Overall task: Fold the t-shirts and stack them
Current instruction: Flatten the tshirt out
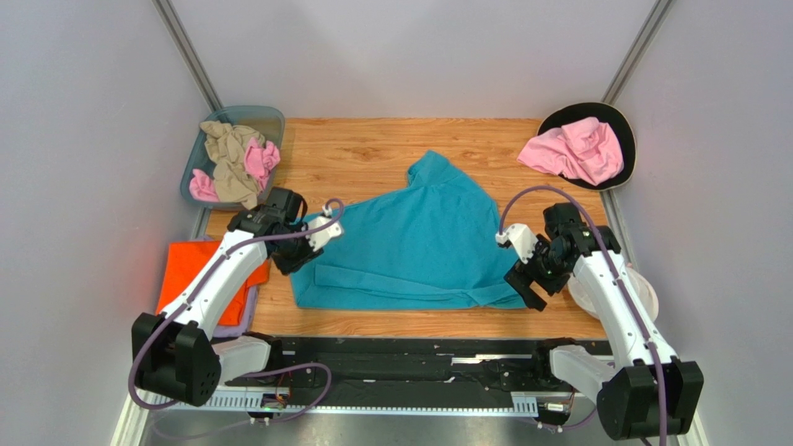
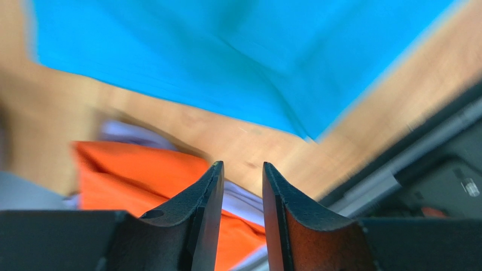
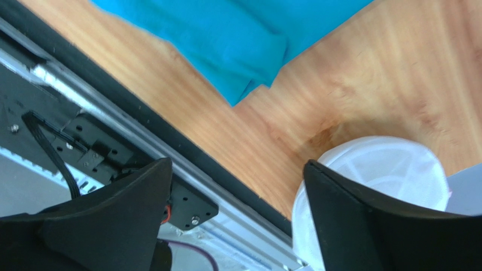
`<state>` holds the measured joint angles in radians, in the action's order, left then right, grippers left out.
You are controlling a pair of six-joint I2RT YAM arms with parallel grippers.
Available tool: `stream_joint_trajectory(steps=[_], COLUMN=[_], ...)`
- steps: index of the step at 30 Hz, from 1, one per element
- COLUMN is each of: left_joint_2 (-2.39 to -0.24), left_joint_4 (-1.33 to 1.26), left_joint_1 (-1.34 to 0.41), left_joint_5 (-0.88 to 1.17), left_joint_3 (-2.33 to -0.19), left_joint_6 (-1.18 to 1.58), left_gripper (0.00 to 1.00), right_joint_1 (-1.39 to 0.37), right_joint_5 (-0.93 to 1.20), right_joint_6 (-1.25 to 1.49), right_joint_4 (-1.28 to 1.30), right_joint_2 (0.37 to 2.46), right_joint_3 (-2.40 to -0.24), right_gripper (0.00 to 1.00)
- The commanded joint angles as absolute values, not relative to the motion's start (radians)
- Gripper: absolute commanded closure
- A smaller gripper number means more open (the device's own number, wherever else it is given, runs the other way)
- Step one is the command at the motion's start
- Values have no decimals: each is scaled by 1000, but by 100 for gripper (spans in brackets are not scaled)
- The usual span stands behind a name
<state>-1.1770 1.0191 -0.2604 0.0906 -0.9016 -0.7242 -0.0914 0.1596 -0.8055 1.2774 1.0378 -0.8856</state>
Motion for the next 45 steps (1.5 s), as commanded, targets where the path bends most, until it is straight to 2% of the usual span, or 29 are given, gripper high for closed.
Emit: stream_joint_trajectory(steps=[1, 4, 11, 21, 37, 45], left_joint_2=[-1251, -1331, -1587, -1741, -1828, -1913], left_joint_4=[734, 641, 615, 652, 672, 699], left_joint_1=[-264, -264, -264, -264, -282, -327], left_joint_5=[46, 44, 3, -74, -141, -258], left_joint_3=[-1024, -1077, -1233, -1328, -1302, -1322], left_joint_6=[-602, -566, -551, -617, -643, -684], left_gripper=[57, 51, 51, 52, 53, 56], right_joint_1=[-101, -113, -242, -279, -279, -276], right_joint_5=[199, 198, 43, 2, -28, -152], right_joint_6=[-692, -586, -500, -465, -497, -598], right_joint_4=[1016, 852, 559, 505, 460, 399], right_joint_2=[1133, 1259, 1590, 2061, 2402, 2439], right_joint_3=[-985, -1072, -1267, -1708, -2069, -2036], right_gripper=[2, 1, 0, 0, 0, 0])
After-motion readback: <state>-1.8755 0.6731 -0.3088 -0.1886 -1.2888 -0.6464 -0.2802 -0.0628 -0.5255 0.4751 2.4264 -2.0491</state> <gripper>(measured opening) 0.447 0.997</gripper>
